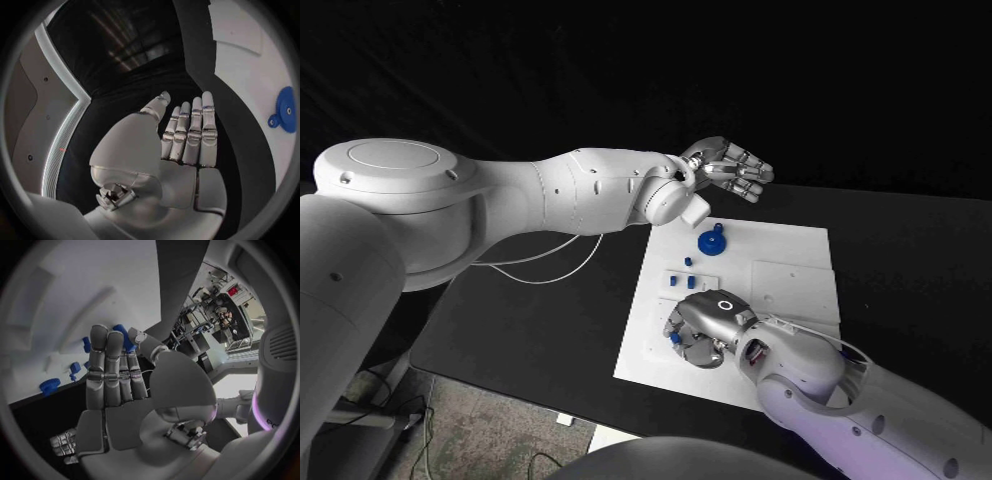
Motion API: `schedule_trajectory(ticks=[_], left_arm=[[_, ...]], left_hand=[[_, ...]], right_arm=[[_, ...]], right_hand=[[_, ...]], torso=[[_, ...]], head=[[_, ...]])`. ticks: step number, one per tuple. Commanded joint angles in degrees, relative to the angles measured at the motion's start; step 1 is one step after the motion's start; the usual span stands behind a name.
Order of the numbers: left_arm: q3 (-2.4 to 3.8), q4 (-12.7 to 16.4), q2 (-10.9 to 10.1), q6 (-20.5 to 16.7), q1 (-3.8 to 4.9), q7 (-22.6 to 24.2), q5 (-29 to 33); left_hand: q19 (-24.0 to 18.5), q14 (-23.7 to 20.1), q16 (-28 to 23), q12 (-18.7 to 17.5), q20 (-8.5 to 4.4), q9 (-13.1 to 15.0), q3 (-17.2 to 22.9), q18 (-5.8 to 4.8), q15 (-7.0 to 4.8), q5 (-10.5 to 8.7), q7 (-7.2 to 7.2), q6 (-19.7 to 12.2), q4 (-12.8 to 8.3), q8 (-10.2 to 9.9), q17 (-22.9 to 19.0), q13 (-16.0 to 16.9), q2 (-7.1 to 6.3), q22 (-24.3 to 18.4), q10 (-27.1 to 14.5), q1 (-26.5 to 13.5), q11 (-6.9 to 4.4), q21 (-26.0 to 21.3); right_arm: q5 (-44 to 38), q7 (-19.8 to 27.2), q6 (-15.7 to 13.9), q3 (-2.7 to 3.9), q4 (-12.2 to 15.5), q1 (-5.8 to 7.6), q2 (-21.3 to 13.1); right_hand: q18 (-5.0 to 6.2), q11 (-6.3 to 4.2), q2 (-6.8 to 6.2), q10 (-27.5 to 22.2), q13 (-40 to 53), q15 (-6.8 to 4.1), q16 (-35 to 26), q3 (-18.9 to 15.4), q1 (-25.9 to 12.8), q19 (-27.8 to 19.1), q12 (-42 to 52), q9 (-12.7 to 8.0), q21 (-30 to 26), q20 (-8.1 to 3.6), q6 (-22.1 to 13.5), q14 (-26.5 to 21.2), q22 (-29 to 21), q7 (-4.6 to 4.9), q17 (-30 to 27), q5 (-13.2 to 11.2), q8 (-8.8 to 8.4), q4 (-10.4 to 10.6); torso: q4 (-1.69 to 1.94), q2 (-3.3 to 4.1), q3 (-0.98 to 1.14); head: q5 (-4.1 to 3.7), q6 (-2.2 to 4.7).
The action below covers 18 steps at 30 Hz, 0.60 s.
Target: Assemble the parts on the task board
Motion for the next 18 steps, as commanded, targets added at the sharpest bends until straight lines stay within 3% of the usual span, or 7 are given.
schedule_trajectory(ticks=[1, 4, 5, 6, 9, 13, 18], left_arm=[[0.05, 0.01, 0.06, 0.42, -0.01, 0.19, 0.27], [0.05, -0.05, 0.04, 0.24, -0.01, 0.03, 0.27], [0.05, -0.06, 0.04, 0.21, -0.02, -0.02, 0.27], [0.05, -0.07, 0.03, 0.20, -0.02, -0.07, 0.27], [0.04, -0.08, 0.02, 0.24, -0.02, -0.16, 0.27], [0.04, -0.09, 0.01, 0.34, -0.03, -0.22, 0.27], [0.04, -0.10, 0.02, 0.49, -0.06, -0.23, 0.27]], left_hand=[[0.16, -0.02, -0.23, -0.20, 0.10, -0.06, -0.30, 0.31, 0.22, -0.12, 0.03, -1.12, -0.22, -0.18, 0.02, -0.05, 0.40, -0.11, -0.42, -0.18, 0.23, -0.03], [0.14, -0.07, -0.23, -0.19, 0.15, -0.09, -0.46, 0.34, 0.27, -0.13, 0.16, -2.09, -0.30, -0.20, 0.03, -0.04, 0.36, -0.19, -0.76, -0.10, 0.33, -0.04], [0.14, -0.07, -0.23, -0.19, 0.15, -0.09, -0.46, 0.34, 0.27, -0.13, 0.16, -2.09, -0.30, -0.20, 0.03, -0.04, 0.36, -0.19, -0.76, -0.10, 0.33, -0.04], [0.16, -0.06, -0.23, -0.20, 0.17, -0.11, -0.60, 0.36, 0.28, -0.14, 0.20, -2.44, -0.32, -0.20, 0.04, -0.04, 0.35, -0.24, -0.86, -0.10, 0.37, -0.03], [0.16, -0.06, -0.23, -0.20, 0.17, -0.11, -0.62, 0.36, 0.28, -0.15, 0.20, -2.48, -0.33, -0.20, 0.04, -0.04, 0.35, -0.25, -0.87, -0.10, 0.37, -0.03], [0.16, -0.06, -0.23, -0.20, 0.17, -0.11, -0.62, 0.36, 0.28, -0.15, 0.20, -2.48, -0.33, -0.20, 0.04, -0.04, 0.35, -0.25, -0.87, -0.10, 0.37, -0.03], [0.16, -0.06, -0.23, -0.20, 0.17, -0.11, -0.62, 0.36, 0.28, -0.15, 0.20, -2.48, -0.33, -0.20, 0.04, -0.04, 0.35, -0.25, -0.87, -0.10, 0.37, -0.03]], right_arm=[[2.21, 0.58, -0.40, -0.26, -0.20, -0.29, -0.22], [2.81, 0.77, -0.82, -0.26, -0.20, -0.29, -0.30], [2.98, 0.81, -1.10, -0.26, -0.20, -0.29, -0.33], [3.12, 0.81, -1.45, -0.26, -0.19, -0.29, -0.36], [3.41, 0.75, -2.77, -0.25, -0.11, -0.29, -0.54], [3.86, 0.65, -4.70, -0.23, 0.29, -0.28, -1.00], [4.71, 0.55, -5.94, 0.29, 1.25, -0.27, -1.90]], right_hand=[[0.95, 1.46, -1.67, -1.66, -0.11, 0.56, 0.37, -1.45, -1.09, -0.32, -0.65, -0.28, -0.68, 0.65, -2.90, -0.88, -0.42, 0.59, -0.14, 1.66, -0.27, 0.11], [1.16, 2.42, -3.00, -5.57, -0.08, 1.47, 0.44, -6.06, -2.77, -0.70, -0.49, -0.25, -1.88, 1.59, -5.84, -1.73, -1.59, 1.00, -0.37, 4.53, -0.23, 0.85], [1.26, 2.68, -2.76, -7.47, -0.04, 1.60, 0.54, -8.70, -2.16, -0.93, -0.34, -0.24, -2.61, 1.93, -6.52, -2.48, -2.32, 0.98, -0.63, 4.61, -0.18, 0.93], [1.42, 2.90, -1.50, -8.33, -0.12, 1.61, 1.56, -12.98, -0.45, -0.66, 0.21, -0.19, -3.52, 2.18, -6.57, -3.21, -3.44, 0.80, -1.31, 4.72, -0.06, 0.79], [1.28, 3.26, -0.81, -11.39, -0.04, 2.06, 2.48, -17.02, 0.55, -0.85, 0.28, -0.24, -4.52, 2.43, -7.92, -4.47, -4.40, 0.91, -3.00, 4.37, -0.20, 0.70], [1.25, 3.90, -1.53, -14.90, -0.02, 2.66, 3.44, -19.58, 2.17, -1.42, 1.20, -0.24, -5.65, 2.91, -9.20, -6.09, -5.31, 0.73, -4.97, 4.35, -0.17, 2.26], [1.53, 4.24, -3.88, -17.31, -0.06, 3.08, 6.42, -21.09, 4.96, -1.25, 3.43, -0.31, -6.60, 3.42, -11.19, -7.52, -6.11, 0.36, -8.92, 4.76, -0.22, 7.83]], torso=[[0.00, 0.01, 0.04], [0.00, 0.00, 0.05], [-0.01, 0.01, 0.05], [-0.01, 0.01, 0.05], [-0.02, 0.00, 0.07], [-0.03, -0.02, 0.07], [-0.08, -0.04, 0.06]], head=[[-0.08, -0.06], [-0.13, -0.10], [-0.19, -0.11], [-0.19, -0.11], [-0.29, -0.09], [-0.42, 0.00], [-0.95, 0.25]])
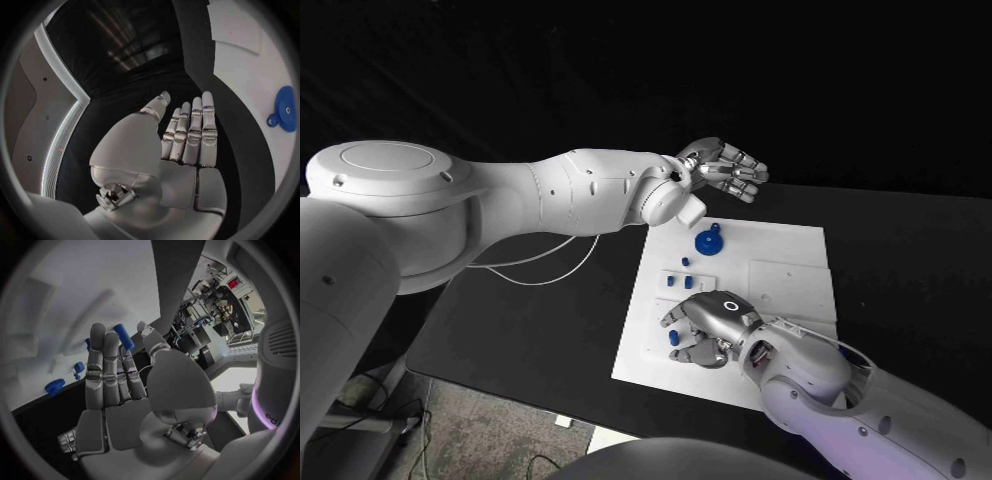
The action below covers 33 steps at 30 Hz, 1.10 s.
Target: Assemble the parts on the task board
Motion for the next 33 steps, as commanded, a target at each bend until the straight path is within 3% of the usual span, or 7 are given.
schedule_trajectory(ticks=[1, 5, 11, 19, 23, 27, 33], left_arm=[[0.05, 0.01, 0.07, 0.57, -0.03, 0.21, 0.26], [0.05, -0.04, 0.10, 0.72, -0.08, 0.20, 0.26], [0.05, -0.02, -0.12, 0.84, -0.13, 0.26, 0.26], [0.03, 0.02, -0.75, 0.57, -0.13, 0.65, 0.26], [0.03, 0.10, -1.33, 0.36, -0.13, 1.34, 0.29], [0.04, 0.26, -1.96, 0.24, -0.13, 2.33, 0.41], [0.05, 0.70, -2.91, -0.17, -0.11, 3.45, 0.48]], left_hand=[[0.16, -0.06, -0.23, -0.20, 0.17, -0.05, -0.38, 0.36, 0.28, -0.15, 0.00, -0.24, -0.09, -0.20, 0.04, -0.04, 0.35, -0.06, -0.45, -0.10, -0.04, -0.03], [0.16, -0.06, -0.23, -0.20, 0.17, -0.05, -0.38, 0.36, 0.28, -0.15, 0.00, -0.24, -0.09, -0.20, 0.04, -0.04, 0.35, -0.06, -0.45, -0.10, -0.04, -0.03], [0.16, -0.06, -0.23, -0.20, 0.17, -0.05, -0.38, 0.36, 0.28, -0.15, 0.00, -0.24, -0.09, -0.20, 0.04, -0.04, 0.35, -0.06, -0.45, -0.10, -0.04, -0.03], [0.27, -0.02, -0.22, -0.19, 0.18, 0.00, -0.91, 0.40, 0.24, -0.15, -0.10, 0.54, -0.20, -0.04, 0.05, -0.04, 0.57, -0.47, -0.16, 0.03, -0.14, 0.01], [0.31, 0.08, -0.21, -0.18, 0.14, 0.04, -0.89, 0.40, 0.20, -0.13, -0.17, 1.13, -0.18, 0.02, 0.06, -0.04, 0.64, -0.51, 0.04, 0.06, -0.21, 0.03], [0.43, 0.30, -0.22, -0.20, 0.02, 0.07, -0.67, 0.38, 0.05, -0.09, -0.40, 2.28, -0.29, 0.17, 0.05, -0.05, 0.66, -0.53, 0.93, 0.20, -0.50, 0.10], [0.47, 0.74, -0.21, -0.22, -0.31, 0.06, 0.24, 0.12, -0.20, -0.12, -0.97, 4.24, -0.46, 0.02, 0.07, -0.06, 0.50, -0.36, 2.34, 0.24, -0.99, 0.26]], right_arm=[[1.68, 0.34, -3.00, 0.46, 0.81, 0.00, -0.57], [3.22, 0.74, -4.12, 1.54, 2.33, 0.03, -1.76], [12.14, 1.84, -4.31, 5.23, 5.65, 0.27, -5.55], [22.44, -0.21, 0.57, 9.06, 8.07, 2.44, -13.53], [25.92, -4.73, 4.62, 11.66, 7.42, 3.13, -17.80], [32.25, -8.40, 4.95, 12.57, 5.88, 4.19, -21.23], [40.43, -13.30, 3.50, 13.00, 5.65, 5.04, -25.28]], right_hand=[[0.52, -0.01, -0.34, -0.55, -0.08, 0.02, 1.28, -0.88, 1.33, 0.14, 0.63, -0.09, -0.42, 0.31, -0.74, -0.63, -0.26, -0.04, -1.71, 0.24, -0.21, 2.03], [0.60, 0.01, -0.55, -0.57, -0.08, 0.09, 2.52, -1.89, 1.66, 0.45, 0.91, -0.12, -0.57, 0.38, -0.89, -0.79, -0.41, 0.00, -3.29, -0.15, -0.26, 3.49], [1.04, -0.18, 1.57, 1.86, -0.13, 0.20, 4.18, -3.12, 0.64, 1.42, 1.68, -0.08, -0.24, 0.52, 0.41, -0.30, -0.37, 0.50, -4.38, -1.06, -0.22, 3.84], [-0.32, -3.89, 6.54, 14.11, 0.07, -2.29, 3.96, -1.60, -3.92, 2.78, 5.85, 0.22, 0.15, -1.52, 6.76, 1.29, -0.69, -0.48, -4.97, 0.33, -0.19, 2.69], [-1.16, -6.08, 9.44, 20.23, 0.97, -3.83, 3.17, 1.51, -5.59, 4.48, 8.55, 0.60, 0.28, -2.88, 8.79, 3.61, -1.57, -1.76, -5.40, -7.81, 0.26, 3.22], [-2.13, -7.76, 8.61, 23.48, 5.70, -5.46, 4.91, 3.92, -7.35, 7.18, 14.73, 0.63, 2.47, -4.71, 9.75, 7.29, -0.57, -2.36, -3.63, -8.26, -0.10, 2.86], [-3.14, -9.16, 7.39, 18.20, 28.10, -6.57, 11.71, 8.69, -10.69, 7.09, 39.78, 1.47, 9.97, -6.32, 10.57, 8.58, 5.36, -3.14, 7.25, -13.15, -0.18, 2.89]], torso=[[-0.05, -0.03, 0.01], [-0.11, -0.05, 0.05], [-0.16, -0.10, 0.09], [-0.80, -0.51, 0.29], [-1.44, -0.70, 0.58], [-1.94, -1.04, 0.68], [-2.38, -1.38, 1.07]], head=[[-0.50, 0.37], [-1.33, 0.78], [-3.66, 1.85], [-7.49, 3.20], [-8.75, 3.86], [-10.03, 3.92], [-11.17, 3.99]])
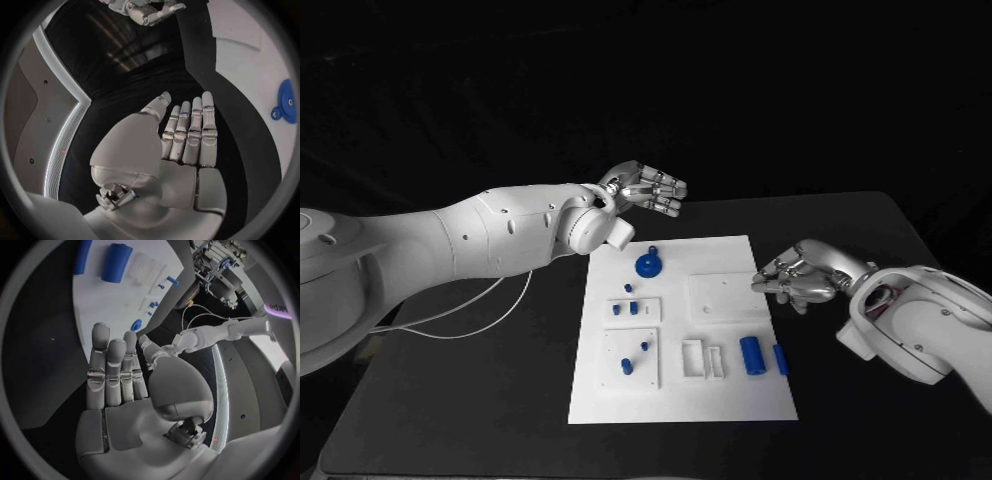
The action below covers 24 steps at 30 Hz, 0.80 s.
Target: Assemble the parts on the task board
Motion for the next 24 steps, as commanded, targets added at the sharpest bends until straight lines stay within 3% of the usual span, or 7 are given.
schedule_trajectory(ticks=[1, 4, 8, 12, 17, 21, 24], left_arm=[[0.05, 0.30, -0.35, -0.12, 0.03, 2.44, 0.44], [0.05, 0.31, -0.67, -0.10, 0.03, 2.73, 0.45], [0.05, 1.00, -1.21, 0.10, 0.01, 3.99, 0.45], [0.05, 1.91, -1.82, 0.53, 0.00, 5.29, 0.46], [0.06, 2.34, -2.35, 0.39, 0.00, 5.98, 0.75], [0.06, 2.43, -2.74, 0.00, -0.01, 6.66, 1.23], [0.06, 2.40, -2.82, -0.44, -0.03, 7.30, 1.60]], left_hand=[[0.27, 0.53, -0.24, -0.21, -0.18, 0.05, 0.77, 0.04, 0.06, -0.12, -0.08, 0.56, 0.01, -0.34, 0.03, -0.06, 0.00, 0.21, 0.53, -0.27, -0.03, 0.32], [0.24, 0.55, -0.20, -0.20, -0.22, 0.05, 1.12, 0.01, 0.04, -0.12, -0.07, 0.55, 0.05, -0.33, 0.03, -0.06, -0.12, 0.33, 0.60, -0.38, -0.04, 0.35], [0.25, 0.62, -0.21, -0.21, -0.27, 0.05, 1.37, 0.03, 0.02, -0.06, -0.08, 0.61, -0.02, -0.33, 0.04, -0.06, -0.04, 0.43, 0.64, -0.28, -0.06, 0.39], [0.21, 0.60, -0.22, -0.22, -0.25, 0.04, 1.38, 0.00, 0.03, -0.16, -0.03, 0.49, 0.01, -0.38, 0.03, -0.07, -0.08, 0.47, 0.60, -0.46, -0.03, 0.39], [0.19, 0.58, -0.21, -0.20, -0.16, 0.05, 1.15, -0.05, 0.06, -0.21, -0.10, 0.45, 0.31, -0.35, 0.04, -0.06, -0.14, 0.48, 0.84, -1.06, -0.11, 0.33], [0.22, 0.61, -0.21, -0.21, -0.12, 0.04, 0.96, -0.07, 0.00, -0.19, -0.10, 0.32, 0.52, -0.37, 0.06, -0.06, -0.24, 0.44, 0.78, -1.41, -0.18, 0.27], [0.39, 0.79, -0.20, -0.21, -0.16, 0.05, 0.79, -0.07, -0.07, -0.21, -0.24, 0.29, 0.66, -0.34, 0.10, -0.05, -0.27, 0.38, 0.75, -1.56, -0.24, 0.25]], right_arm=[[10.23, -6.53, 1.46, 0.03, 0.51, 0.12, -1.34], [12.27, -9.29, 4.72, 0.02, 1.35, 0.18, -2.92], [14.71, -13.74, 9.24, -0.24, 2.32, 0.02, -4.21], [16.48, -18.15, 12.70, -0.53, 3.39, -0.47, -5.38], [17.71, -22.04, 14.59, -1.46, 4.28, -0.79, -5.92], [18.11, -24.53, 14.11, -2.66, 4.56, -0.90, -5.11], [18.04, -25.70, 14.16, -3.29, 4.55, -0.93, -4.29]], right_hand=[[-0.84, -0.34, -0.59, -2.86, 9.63, -0.32, 3.22, 1.84, -2.03, 2.41, 9.81, 0.85, 6.34, -0.56, 0.69, 1.71, 3.02, -0.10, 7.56, 0.04, -0.09, 0.65], [-0.82, -0.43, -1.60, -1.49, 22.72, -0.25, 4.34, 4.30, -3.46, 2.45, 16.49, 2.83, 10.89, -0.55, 0.23, 4.88, 4.74, -0.45, 20.52, 0.61, -0.15, 1.88], [-0.82, -0.36, -1.97, 0.40, 26.17, -0.29, 4.34, 3.25, -6.26, 2.70, 16.71, 3.42, 13.96, -0.58, 0.12, 6.48, 5.37, -0.39, 25.61, -0.45, -0.08, 4.83], [-1.04, -0.32, -3.12, 1.69, 28.72, -0.31, 5.57, 1.00, -9.15, 2.90, 18.38, 3.47, 16.99, -0.67, 0.04, 7.09, 6.30, -0.23, 28.37, -0.52, -0.15, 7.14], [-0.97, -0.32, -0.54, 2.27, 31.97, -0.13, 4.18, -6.24, -9.10, 2.72, 17.80, 4.16, 19.37, -0.48, -0.71, 7.85, 7.02, -0.22, 32.67, -0.32, -0.10, 8.45], [-1.27, -0.15, 1.05, 2.82, 32.76, -0.05, 2.97, -6.54, -8.17, 2.70, 17.12, 4.08, 19.79, -0.36, -1.33, 8.26, 7.01, 0.00, 33.56, -0.37, -0.15, 7.63], [-1.44, -0.11, 1.17, 3.02, 33.35, -0.02, 2.25, -6.62, -8.58, 2.69, 16.58, 3.71, 19.80, -0.38, -1.85, 8.55, 6.84, 0.12, 34.33, -0.45, -0.16, 6.93]], torso=[[-0.52, -0.35, 0.43], [-0.66, -0.45, 0.75], [-0.86, -0.51, 0.82], [-1.08, -0.50, 0.68], [-1.20, -0.54, 0.64], [-1.25, -0.58, 0.47], [-1.07, -0.54, 0.45]], head=[[-0.78, 0.00], [-1.36, -0.25], [-1.84, -0.23], [-2.07, -0.34], [-2.06, -0.51], [-2.01, -0.58], [-2.18, -0.62]])
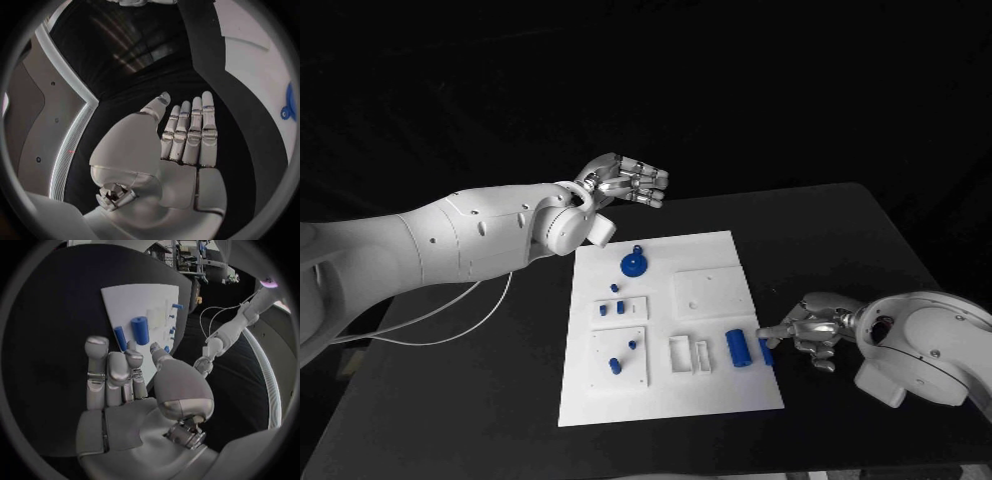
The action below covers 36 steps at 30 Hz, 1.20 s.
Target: Assemble the parts on the task board
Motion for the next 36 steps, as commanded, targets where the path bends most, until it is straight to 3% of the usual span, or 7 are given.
schedule_trajectory(ticks=[1, 10, 19, 25, 28, 33, 36], left_arm=[[0.05, 0.11, -0.02, -0.51, -0.02, 2.84, 1.19], [0.05, 0.15, -0.06, -0.89, -0.23, 3.79, 2.03], [0.05, 0.10, -0.13, -0.59, -0.38, 3.74, 2.19], [0.05, 0.05, -0.05, -0.28, -0.42, 3.64, 2.21], [0.05, 0.03, -0.02, -0.14, -0.44, 3.58, 2.21], [0.05, 0.01, 0.02, 0.09, -0.45, 3.45, 2.22], [0.05, -0.01, 0.05, 0.17, -0.46, 3.39, 2.22]], left_hand=[[0.48, 0.61, -0.18, -0.21, -0.19, 0.05, -0.21, -0.07, -0.17, -0.22, -0.06, 0.10, 0.41, -0.34, 0.14, -0.06, 0.02, -0.07, 0.35, -0.50, -0.26, 0.25], [0.86, 1.32, -0.19, -0.21, -0.42, 0.04, -0.67, -0.30, -0.43, -0.27, 0.05, 0.05, 0.74, -0.37, 0.42, -0.05, 0.00, -0.24, 0.38, -0.72, -0.24, 0.21], [0.86, 1.32, -0.19, -0.21, -0.42, 0.04, -0.67, -0.30, -0.43, -0.27, 0.05, 0.05, 0.74, -0.37, 0.42, -0.05, 0.00, -0.24, 0.38, -0.72, -0.24, 0.21], [0.94, 1.23, -0.19, -0.21, -0.45, 0.05, -0.97, -0.36, -0.39, -0.27, 0.11, 0.00, 0.83, -0.36, 0.49, -0.05, 0.14, -0.50, 0.28, -0.64, -0.18, 0.09], [0.94, 1.23, -0.19, -0.21, -0.45, 0.05, -0.97, -0.36, -0.39, -0.27, 0.11, 0.00, 0.83, -0.36, 0.49, -0.05, 0.14, -0.50, 0.28, -0.64, -0.18, 0.09], [0.97, 1.22, -0.19, -0.20, -0.43, 0.04, -1.11, -0.37, -0.38, -0.30, 0.14, -0.10, 0.86, -0.38, 0.51, -0.05, 0.13, -0.60, 0.28, -0.66, -0.17, 0.07], [0.97, 1.22, -0.19, -0.20, -0.43, 0.04, -1.11, -0.37, -0.38, -0.30, 0.14, -0.10, 0.86, -0.38, 0.51, -0.05, 0.13, -0.60, 0.28, -0.66, -0.17, 0.07]], right_arm=[[1.52, -4.63, 2.14, -0.37, 0.09, -0.02, 0.77], [0.09, -5.79, 2.13, -1.95, -0.54, -0.07, 3.51], [-2.99, -5.71, 0.50, -2.42, -0.71, -0.10, 5.01], [-9.30, -5.78, -0.13, -2.66, -0.89, -0.10, 5.98], [-12.74, -5.89, -0.64, -3.04, -1.06, -0.09, 6.53], [-15.40, -6.00, -1.80, -3.48, -1.49, -0.09, 7.61], [-16.30, -6.03, -2.18, -3.58, -1.63, -0.09, 8.14]], right_hand=[[-0.95, -0.10, 0.31, 0.55, 0.67, 0.02, -0.72, 0.05, -0.51, 2.56, -0.59, -0.44, 0.19, -0.05, -0.38, 0.53, 0.11, 0.06, 0.91, -0.05, -0.02, -0.63], [-0.92, -0.07, -0.14, 1.00, 2.03, 0.12, -2.44, 1.17, -1.36, 2.56, -1.60, -0.58, 0.47, 0.10, -0.42, 1.20, -0.33, 0.09, 2.52, 0.09, -0.12, -1.57], [-0.89, -0.05, -2.23, 1.19, 2.70, 0.09, -2.86, 1.90, -1.60, 2.54, -1.72, -0.36, 0.72, 0.06, -0.70, 1.41, -0.51, 0.16, 3.23, 0.04, -0.14, -0.39], [-0.97, -0.09, -4.74, 1.32, 3.10, 0.02, -3.25, 3.01, -1.37, 2.55, -2.01, -0.26, 1.00, -0.03, -0.77, 1.52, -0.61, 0.13, 3.73, -0.10, -0.10, 1.98], [-1.13, -0.20, -7.44, 1.48, 3.25, -0.07, -3.42, 5.27, -0.77, 2.58, -2.18, -0.53, 1.11, -0.22, -0.76, 1.57, -0.64, 0.09, 3.92, -0.15, -0.05, 5.27], [-1.15, -0.13, -8.68, 1.48, 3.36, -0.09, -3.64, 4.62, -0.91, 2.56, -2.35, -0.69, 1.06, -0.23, -0.92, 1.59, -0.69, 0.13, 4.01, -0.13, -0.10, 7.65], [-1.14, -0.13, -8.49, 1.51, 3.47, -0.11, -3.64, 3.16, -0.91, 2.58, -2.35, -0.74, 1.14, -0.26, -1.00, 1.62, -0.69, 0.13, 4.11, -0.13, -0.09, 8.48]], torso=[[0.13, 0.01, -0.14], [0.07, 0.09, -0.20], [0.03, 0.14, -0.18], [-0.02, 0.16, -0.17], [-0.05, 0.17, -0.16], [-0.01, 0.19, -0.17], [-0.03, 0.18, -0.17]], head=[[-0.14, -0.09], [0.35, -0.34], [0.82, -0.53], [1.16, -0.58], [1.26, -0.63], [1.34, -0.67], [1.39, -0.65]])
